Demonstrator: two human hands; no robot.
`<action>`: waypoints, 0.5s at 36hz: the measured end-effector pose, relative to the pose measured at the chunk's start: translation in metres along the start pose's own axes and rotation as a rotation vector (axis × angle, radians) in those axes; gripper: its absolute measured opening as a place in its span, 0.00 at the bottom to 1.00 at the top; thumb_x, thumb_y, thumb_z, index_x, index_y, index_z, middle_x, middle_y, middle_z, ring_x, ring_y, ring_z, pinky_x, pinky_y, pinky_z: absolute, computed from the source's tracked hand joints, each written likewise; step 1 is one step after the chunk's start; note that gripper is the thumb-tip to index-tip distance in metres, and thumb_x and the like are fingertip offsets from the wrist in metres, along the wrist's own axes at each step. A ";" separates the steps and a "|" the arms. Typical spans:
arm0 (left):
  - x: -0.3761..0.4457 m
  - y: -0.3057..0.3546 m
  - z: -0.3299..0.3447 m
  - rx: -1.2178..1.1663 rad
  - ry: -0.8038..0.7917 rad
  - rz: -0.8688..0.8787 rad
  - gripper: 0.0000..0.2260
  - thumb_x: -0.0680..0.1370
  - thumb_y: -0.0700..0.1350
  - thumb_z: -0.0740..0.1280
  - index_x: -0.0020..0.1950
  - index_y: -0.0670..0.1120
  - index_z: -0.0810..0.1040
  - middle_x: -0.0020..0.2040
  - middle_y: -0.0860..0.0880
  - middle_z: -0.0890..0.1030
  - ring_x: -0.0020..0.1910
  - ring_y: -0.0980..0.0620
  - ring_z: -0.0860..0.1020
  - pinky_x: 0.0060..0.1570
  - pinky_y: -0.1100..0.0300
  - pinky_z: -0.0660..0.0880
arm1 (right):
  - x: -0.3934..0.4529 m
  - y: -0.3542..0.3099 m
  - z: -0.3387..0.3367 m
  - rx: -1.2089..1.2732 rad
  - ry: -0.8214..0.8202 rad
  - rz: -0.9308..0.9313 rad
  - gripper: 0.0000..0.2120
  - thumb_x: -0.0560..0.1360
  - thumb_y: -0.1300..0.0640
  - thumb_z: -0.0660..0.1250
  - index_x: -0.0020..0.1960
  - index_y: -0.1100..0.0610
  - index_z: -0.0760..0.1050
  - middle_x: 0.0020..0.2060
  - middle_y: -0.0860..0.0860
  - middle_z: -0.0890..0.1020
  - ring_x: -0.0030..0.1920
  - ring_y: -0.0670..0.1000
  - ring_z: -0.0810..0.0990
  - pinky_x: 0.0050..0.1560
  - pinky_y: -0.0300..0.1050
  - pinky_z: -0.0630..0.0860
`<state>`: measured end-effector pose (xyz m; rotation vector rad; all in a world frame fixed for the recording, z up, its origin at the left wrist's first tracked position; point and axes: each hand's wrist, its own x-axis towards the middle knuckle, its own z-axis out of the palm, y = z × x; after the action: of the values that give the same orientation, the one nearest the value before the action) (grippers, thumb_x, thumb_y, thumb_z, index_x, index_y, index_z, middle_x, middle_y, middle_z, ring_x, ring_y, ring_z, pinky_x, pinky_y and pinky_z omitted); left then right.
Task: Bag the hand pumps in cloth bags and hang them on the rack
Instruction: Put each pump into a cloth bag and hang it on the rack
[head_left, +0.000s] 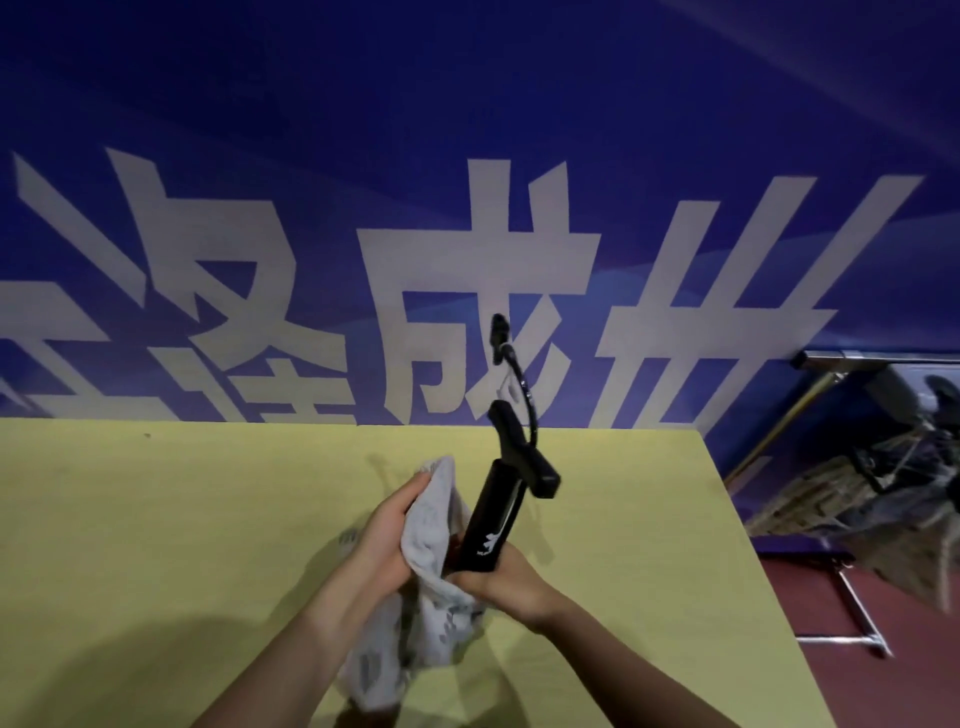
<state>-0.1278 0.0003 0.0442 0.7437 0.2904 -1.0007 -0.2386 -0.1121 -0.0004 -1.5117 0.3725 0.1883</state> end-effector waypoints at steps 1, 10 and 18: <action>-0.006 0.005 0.003 0.021 -0.021 0.007 0.22 0.81 0.47 0.60 0.74 0.44 0.65 0.63 0.51 0.77 0.62 0.52 0.76 0.60 0.60 0.71 | 0.001 0.001 0.006 -0.008 0.028 -0.004 0.07 0.69 0.61 0.72 0.46 0.56 0.80 0.41 0.48 0.83 0.45 0.48 0.82 0.46 0.45 0.78; -0.027 0.041 -0.025 0.113 -0.007 0.139 0.14 0.81 0.39 0.56 0.63 0.36 0.74 0.55 0.38 0.79 0.53 0.43 0.78 0.60 0.50 0.71 | 0.002 -0.017 0.027 -0.023 0.070 -0.074 0.07 0.74 0.57 0.72 0.49 0.55 0.75 0.39 0.45 0.80 0.42 0.45 0.80 0.44 0.38 0.75; -0.029 0.052 -0.032 0.173 0.010 -0.133 0.21 0.69 0.53 0.76 0.55 0.42 0.78 0.46 0.46 0.75 0.45 0.50 0.74 0.53 0.58 0.71 | 0.016 -0.056 0.047 0.092 0.402 -0.338 0.15 0.73 0.57 0.73 0.52 0.56 0.68 0.40 0.52 0.77 0.39 0.46 0.79 0.41 0.40 0.76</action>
<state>-0.0953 0.0577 0.0593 0.8952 0.2670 -1.1590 -0.1984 -0.0702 0.0473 -1.4945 0.4305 -0.4000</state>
